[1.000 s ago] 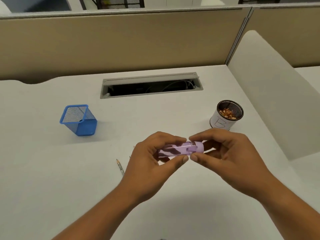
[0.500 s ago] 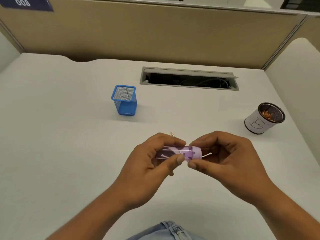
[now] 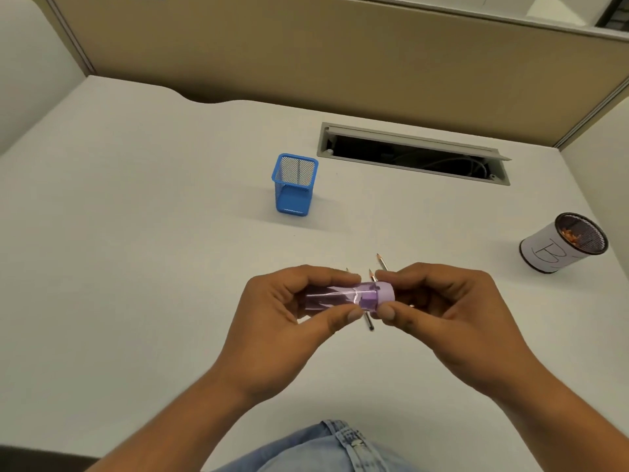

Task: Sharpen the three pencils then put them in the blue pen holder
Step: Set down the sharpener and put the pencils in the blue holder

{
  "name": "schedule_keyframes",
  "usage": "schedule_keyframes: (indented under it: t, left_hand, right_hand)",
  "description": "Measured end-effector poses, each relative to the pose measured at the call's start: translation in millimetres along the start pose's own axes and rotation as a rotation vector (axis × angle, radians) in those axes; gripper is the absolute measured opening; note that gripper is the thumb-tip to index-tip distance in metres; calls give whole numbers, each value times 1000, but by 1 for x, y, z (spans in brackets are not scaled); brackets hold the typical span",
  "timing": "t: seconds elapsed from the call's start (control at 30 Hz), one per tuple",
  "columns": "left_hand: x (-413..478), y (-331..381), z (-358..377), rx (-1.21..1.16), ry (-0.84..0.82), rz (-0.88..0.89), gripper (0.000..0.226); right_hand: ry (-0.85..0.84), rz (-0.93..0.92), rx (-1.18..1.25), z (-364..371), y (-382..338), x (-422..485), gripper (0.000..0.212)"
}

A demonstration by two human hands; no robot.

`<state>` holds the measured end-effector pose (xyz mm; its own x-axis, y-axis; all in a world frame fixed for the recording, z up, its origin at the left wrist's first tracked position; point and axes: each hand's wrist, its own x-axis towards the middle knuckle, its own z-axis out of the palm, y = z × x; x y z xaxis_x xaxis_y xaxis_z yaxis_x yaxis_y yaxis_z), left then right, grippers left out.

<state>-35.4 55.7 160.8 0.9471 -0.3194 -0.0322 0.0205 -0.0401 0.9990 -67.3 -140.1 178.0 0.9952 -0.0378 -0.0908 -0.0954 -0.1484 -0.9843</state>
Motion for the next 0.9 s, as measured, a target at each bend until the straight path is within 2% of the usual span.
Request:
schedule_keyframes:
  t: [0.13,0.23,0.43,0.5,0.6,0.77,0.9]
  left_hand:
    - [-2,-2,-8,-9,1,-22,29]
    - [-2,-2,-10,-71,-2,-69,29]
    - [0,-5,-6,-134,-13,-107,29]
    - [1,-6,-4,-127,-7,-94,30]
    - [0,-9,2,-79,12,-50,29]
    - [2,-15,10,-78,40,-13,30]
    - [4,-16,10,25,-26,23,29]
  right_hand:
    - [-28,-35,-4,7,-1,2,26]
    - [-60,-50,-12,8,-1,2,35]
    - [-76,-71,-23,4,1,3,39]
    - [-68,-71,-50,2,2,4,36]
    - [-51,-81,-106,-1,3,6,22]
    - [-33,-113,-139,-4,5,7,21]
    - [-70,-99,-79,-11,13,3,21]
